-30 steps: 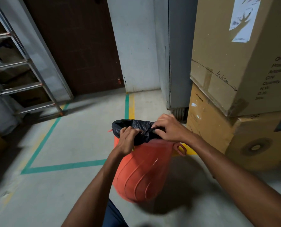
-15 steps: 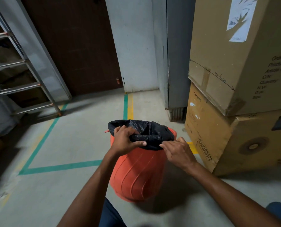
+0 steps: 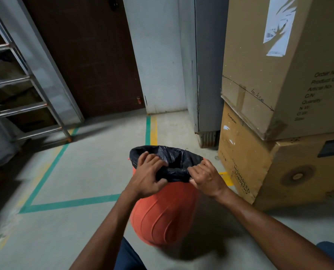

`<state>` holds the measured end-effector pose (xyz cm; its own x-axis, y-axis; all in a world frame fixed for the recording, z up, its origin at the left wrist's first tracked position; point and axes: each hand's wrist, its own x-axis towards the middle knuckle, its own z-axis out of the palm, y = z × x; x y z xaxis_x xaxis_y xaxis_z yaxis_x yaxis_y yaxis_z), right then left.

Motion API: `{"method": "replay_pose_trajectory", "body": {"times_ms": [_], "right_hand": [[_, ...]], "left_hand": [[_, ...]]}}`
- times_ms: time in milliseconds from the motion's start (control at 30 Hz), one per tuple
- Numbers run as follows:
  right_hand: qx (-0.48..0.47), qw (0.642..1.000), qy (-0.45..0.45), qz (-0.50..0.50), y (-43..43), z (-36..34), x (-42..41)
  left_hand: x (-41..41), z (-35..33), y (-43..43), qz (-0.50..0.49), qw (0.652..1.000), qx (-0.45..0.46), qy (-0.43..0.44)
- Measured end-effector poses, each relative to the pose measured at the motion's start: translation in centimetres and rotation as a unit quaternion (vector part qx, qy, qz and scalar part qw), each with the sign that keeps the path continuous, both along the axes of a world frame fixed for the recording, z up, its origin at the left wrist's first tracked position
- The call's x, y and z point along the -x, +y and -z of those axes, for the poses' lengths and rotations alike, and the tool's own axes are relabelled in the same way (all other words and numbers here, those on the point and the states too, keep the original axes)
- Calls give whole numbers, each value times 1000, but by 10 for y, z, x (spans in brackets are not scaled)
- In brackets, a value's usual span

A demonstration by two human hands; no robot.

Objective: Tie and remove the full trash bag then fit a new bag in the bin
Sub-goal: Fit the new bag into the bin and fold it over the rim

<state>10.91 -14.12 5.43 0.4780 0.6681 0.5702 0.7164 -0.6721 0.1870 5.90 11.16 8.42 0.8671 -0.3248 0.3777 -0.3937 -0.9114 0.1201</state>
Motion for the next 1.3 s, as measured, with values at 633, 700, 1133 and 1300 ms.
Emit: {"method": "replay_pose_trajectory", "body": {"times_ms": [633, 700, 1133, 1300], "right_hand": [[-185, 916, 350, -64, -26, -29, -39], [-142, 893, 418, -90, -12, -31, -39], [-153, 946, 242, -150, -6, -15, -13], [-75, 968, 210, -113, -19, 12, -2]], "left_hand": [[-20, -1, 1, -65, 942, 318, 92], [-21, -3, 0, -61, 942, 315, 93], [-38, -4, 24, -130, 975, 154, 93], [-32, -1, 21, -121, 979, 150, 58]]}}
